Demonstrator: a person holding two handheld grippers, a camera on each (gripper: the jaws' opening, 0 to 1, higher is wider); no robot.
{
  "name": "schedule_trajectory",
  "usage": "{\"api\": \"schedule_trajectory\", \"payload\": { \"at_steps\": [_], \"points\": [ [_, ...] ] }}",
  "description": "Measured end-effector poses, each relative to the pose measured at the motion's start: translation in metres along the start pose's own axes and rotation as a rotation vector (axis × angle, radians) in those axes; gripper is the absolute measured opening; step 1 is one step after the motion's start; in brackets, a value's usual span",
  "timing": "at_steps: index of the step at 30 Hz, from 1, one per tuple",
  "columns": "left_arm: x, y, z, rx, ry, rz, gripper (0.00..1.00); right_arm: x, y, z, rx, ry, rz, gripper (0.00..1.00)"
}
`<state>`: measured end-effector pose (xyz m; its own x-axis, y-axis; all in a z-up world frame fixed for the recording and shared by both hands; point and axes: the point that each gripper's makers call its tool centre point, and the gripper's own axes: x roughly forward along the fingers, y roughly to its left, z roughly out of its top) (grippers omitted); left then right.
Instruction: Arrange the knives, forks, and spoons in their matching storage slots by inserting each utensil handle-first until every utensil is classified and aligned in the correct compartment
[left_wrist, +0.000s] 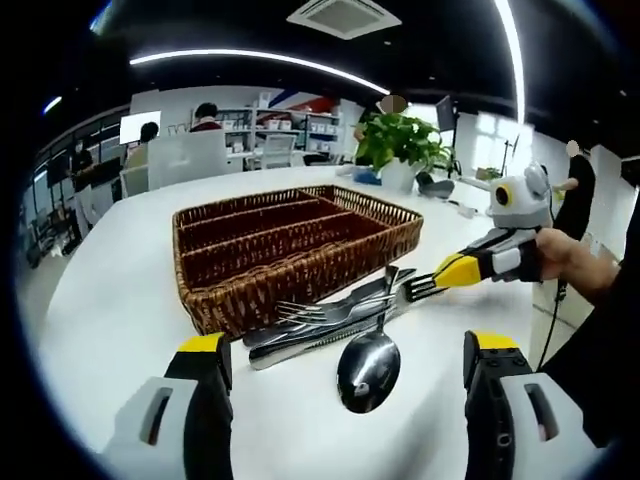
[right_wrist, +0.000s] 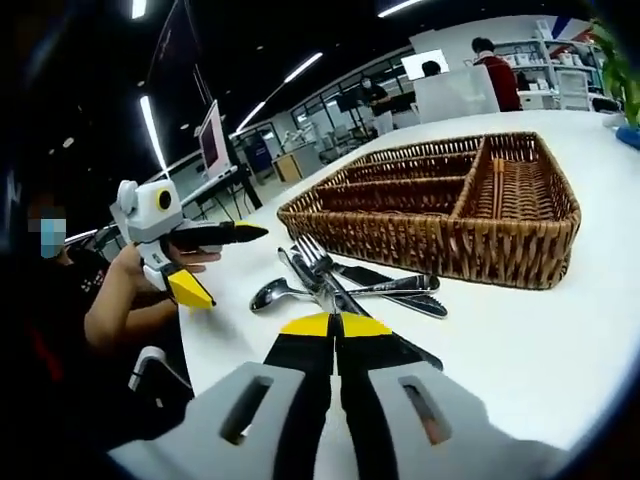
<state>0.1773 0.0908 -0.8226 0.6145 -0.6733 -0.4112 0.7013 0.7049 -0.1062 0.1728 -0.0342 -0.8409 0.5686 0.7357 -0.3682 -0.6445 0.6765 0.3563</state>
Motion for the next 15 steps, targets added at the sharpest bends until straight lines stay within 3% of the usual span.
{"api": "schedule_trajectory", "payload": {
  "at_steps": [5, 15],
  "points": [
    [-0.002, 0.001, 0.006, 0.010, -0.016, 0.006, 0.99, -0.003, -0.002, 0.005, 0.032, -0.028, 0.006, 0.00],
    [0.000, 0.001, 0.012, 0.026, -0.024, 0.006, 0.99, -0.007, -0.001, 0.016, 0.016, -0.052, 0.004, 0.00]
  ]
}}
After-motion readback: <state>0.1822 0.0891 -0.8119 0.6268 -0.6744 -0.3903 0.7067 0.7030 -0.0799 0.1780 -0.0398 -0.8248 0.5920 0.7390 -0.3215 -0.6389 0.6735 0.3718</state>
